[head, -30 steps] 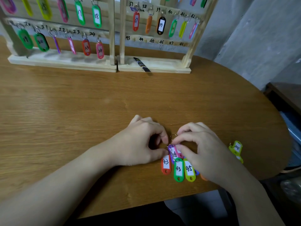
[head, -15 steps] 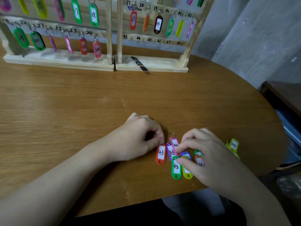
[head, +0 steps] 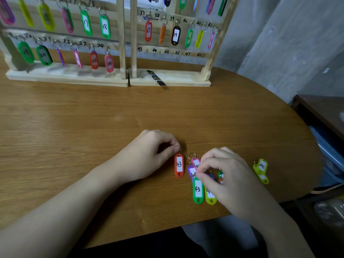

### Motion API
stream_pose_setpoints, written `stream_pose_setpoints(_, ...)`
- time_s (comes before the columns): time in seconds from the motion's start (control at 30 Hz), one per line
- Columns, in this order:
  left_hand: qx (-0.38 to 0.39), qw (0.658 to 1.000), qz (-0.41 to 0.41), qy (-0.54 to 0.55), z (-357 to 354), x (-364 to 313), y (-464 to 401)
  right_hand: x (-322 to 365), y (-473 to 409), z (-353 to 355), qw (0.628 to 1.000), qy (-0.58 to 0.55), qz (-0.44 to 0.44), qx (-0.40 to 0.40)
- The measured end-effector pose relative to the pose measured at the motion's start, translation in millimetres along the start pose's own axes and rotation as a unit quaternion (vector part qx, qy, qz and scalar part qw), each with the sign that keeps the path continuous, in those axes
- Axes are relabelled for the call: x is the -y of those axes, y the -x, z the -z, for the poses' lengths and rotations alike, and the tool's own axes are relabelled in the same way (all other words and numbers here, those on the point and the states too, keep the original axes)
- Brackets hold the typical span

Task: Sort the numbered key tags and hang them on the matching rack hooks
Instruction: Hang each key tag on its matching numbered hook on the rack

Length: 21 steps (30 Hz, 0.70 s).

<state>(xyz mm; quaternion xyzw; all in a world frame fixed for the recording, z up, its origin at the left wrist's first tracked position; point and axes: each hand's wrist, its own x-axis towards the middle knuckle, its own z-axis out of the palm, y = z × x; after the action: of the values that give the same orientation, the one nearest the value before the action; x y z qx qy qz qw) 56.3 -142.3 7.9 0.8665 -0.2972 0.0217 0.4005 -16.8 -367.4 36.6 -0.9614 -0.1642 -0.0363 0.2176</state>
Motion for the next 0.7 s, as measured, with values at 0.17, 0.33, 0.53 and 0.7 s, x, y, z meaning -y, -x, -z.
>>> stream_pose_setpoints(0.17, -0.041, 0.999, 0.007, 0.021, 6.2, 0.9, 0.4, 10.0, -10.7, 6.6, 0.994, -0.093, -0.02, -0.054)
stream_pose_setpoints(0.33, -0.107, 0.989, 0.068, 0.079, 21.7, 9.2, -3.8, 20.8, -45.6, 17.7, 0.973, -0.214, -0.072, -0.057)
stream_pose_setpoints(0.53, -0.245, 0.939, 0.178, 0.162, 47.0, 50.9, -34.5, 22.2, -121.9, 22.2, 0.937, -0.324, -0.106, -0.071)
stream_pose_setpoints(0.7, -0.328, 0.903, 0.21, 0.184, 62.5, 81.7, -79.3, 16.3, -180.9, 15.1, 0.933, -0.343, -0.084, -0.069)
